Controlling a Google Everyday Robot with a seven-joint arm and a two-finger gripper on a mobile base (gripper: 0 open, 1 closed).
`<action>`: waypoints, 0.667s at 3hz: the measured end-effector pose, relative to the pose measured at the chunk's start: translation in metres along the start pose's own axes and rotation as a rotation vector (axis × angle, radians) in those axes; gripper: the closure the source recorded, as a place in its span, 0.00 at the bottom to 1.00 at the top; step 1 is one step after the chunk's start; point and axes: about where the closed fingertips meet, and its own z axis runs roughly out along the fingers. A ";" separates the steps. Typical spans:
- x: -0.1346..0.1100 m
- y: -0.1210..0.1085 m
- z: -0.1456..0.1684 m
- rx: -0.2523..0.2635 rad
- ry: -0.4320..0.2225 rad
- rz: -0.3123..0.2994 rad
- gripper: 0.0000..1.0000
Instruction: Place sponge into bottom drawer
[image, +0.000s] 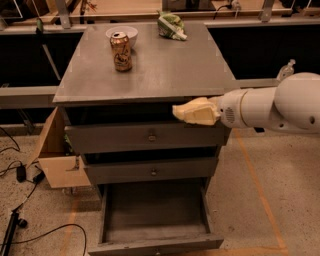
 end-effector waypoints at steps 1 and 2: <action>0.055 0.026 0.010 -0.070 0.077 0.140 1.00; 0.118 0.039 0.038 -0.161 0.129 0.278 1.00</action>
Offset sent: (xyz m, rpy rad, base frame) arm -0.0712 0.0212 -0.2122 0.3058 0.4923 0.0063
